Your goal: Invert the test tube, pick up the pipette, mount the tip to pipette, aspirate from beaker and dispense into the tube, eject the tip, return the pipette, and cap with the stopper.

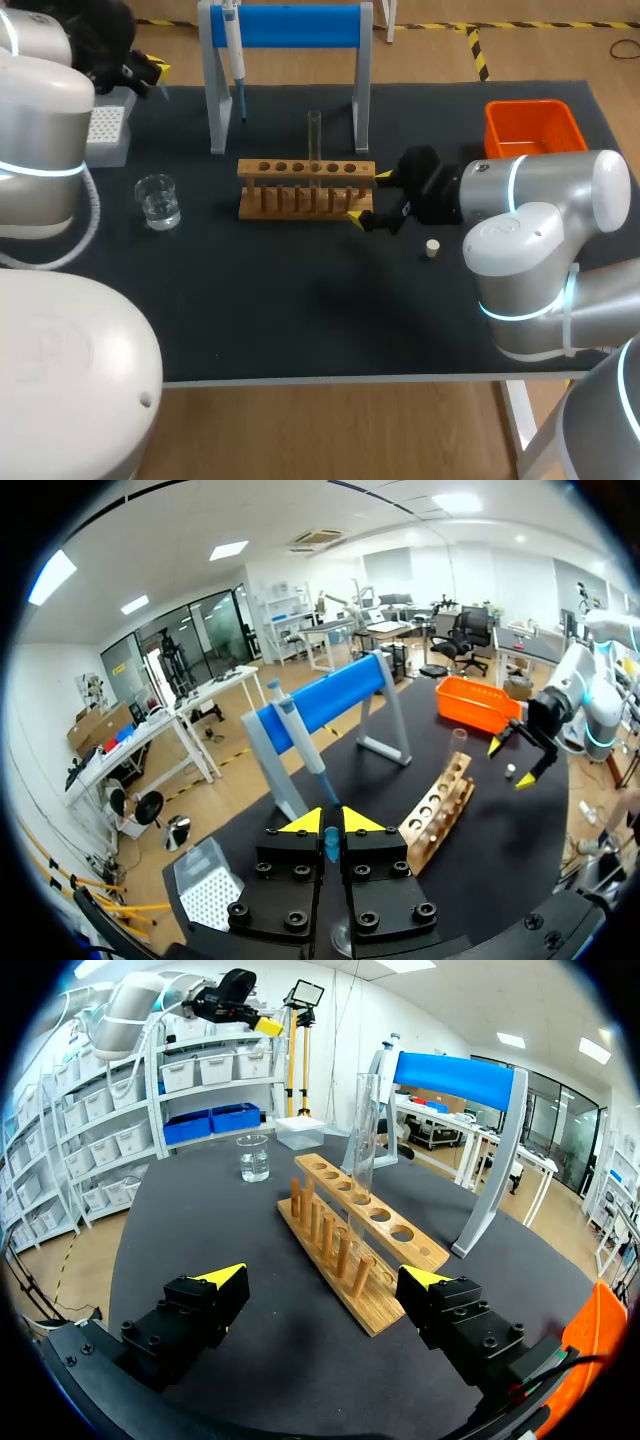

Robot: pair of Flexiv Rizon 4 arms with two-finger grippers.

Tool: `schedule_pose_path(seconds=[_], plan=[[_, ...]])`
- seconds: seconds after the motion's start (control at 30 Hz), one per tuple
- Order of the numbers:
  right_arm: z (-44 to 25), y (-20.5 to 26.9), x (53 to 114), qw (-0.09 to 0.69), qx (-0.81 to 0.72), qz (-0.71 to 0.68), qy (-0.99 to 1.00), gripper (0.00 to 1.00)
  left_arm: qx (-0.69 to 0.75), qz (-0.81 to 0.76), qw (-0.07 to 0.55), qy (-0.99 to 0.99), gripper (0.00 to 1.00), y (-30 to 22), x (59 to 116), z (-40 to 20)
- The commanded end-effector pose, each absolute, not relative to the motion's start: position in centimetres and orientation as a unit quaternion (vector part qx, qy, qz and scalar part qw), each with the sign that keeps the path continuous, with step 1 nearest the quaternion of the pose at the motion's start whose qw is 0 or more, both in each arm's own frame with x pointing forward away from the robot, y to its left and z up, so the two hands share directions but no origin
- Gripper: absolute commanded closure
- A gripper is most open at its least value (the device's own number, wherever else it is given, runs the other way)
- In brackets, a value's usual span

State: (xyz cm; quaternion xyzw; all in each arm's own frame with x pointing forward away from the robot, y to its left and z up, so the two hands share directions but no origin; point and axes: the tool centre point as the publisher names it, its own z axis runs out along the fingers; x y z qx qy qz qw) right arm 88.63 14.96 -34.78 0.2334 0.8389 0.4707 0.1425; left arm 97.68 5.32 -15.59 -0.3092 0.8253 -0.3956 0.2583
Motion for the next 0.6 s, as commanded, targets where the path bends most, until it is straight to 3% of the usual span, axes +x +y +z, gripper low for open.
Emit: schedule_pose_path(seconds=[0.03,0.23,0.6], plan=[[-34.8,14.9,88.6,0.142,0.234,0.471,0.839,0.0,-0.305,-0.397,0.249,0.829,1.0,5.8,97.3,-15.2],[-34.8,14.9,88.6,0.142,0.234,0.471,0.839,0.0,-0.305,-0.397,0.249,0.829,1.0,5.8,97.3,-15.2],[-34.8,14.9,88.6,0.142,0.234,0.471,0.839,0.0,-0.241,-0.383,0.166,0.876,1.0,-3.3,91.9,-13.9]])
